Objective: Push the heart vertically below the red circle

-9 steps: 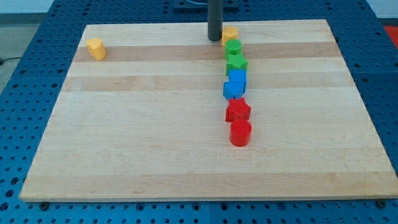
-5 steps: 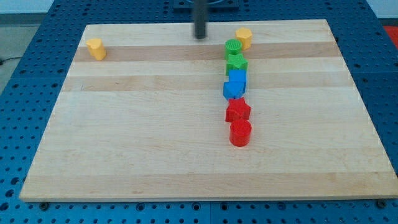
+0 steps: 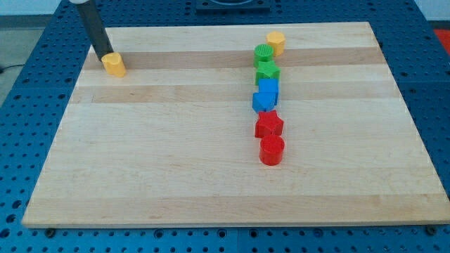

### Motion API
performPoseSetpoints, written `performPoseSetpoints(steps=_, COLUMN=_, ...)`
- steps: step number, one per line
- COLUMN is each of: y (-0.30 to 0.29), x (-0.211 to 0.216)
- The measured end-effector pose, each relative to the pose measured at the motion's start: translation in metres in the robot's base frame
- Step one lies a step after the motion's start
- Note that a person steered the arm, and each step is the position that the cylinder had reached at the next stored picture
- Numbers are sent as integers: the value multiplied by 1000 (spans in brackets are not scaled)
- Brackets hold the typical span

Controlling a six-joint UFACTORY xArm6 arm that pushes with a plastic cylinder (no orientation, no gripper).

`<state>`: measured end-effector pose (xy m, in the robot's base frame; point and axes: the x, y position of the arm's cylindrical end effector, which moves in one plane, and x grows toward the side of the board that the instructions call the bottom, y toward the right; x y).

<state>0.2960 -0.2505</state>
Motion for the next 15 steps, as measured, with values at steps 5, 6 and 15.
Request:
performPoseSetpoints(steps=5, y=83, x=85)
performPoseSetpoints(steps=6, y=80, x=112)
performPoseSetpoints(steps=15, y=205, x=265)
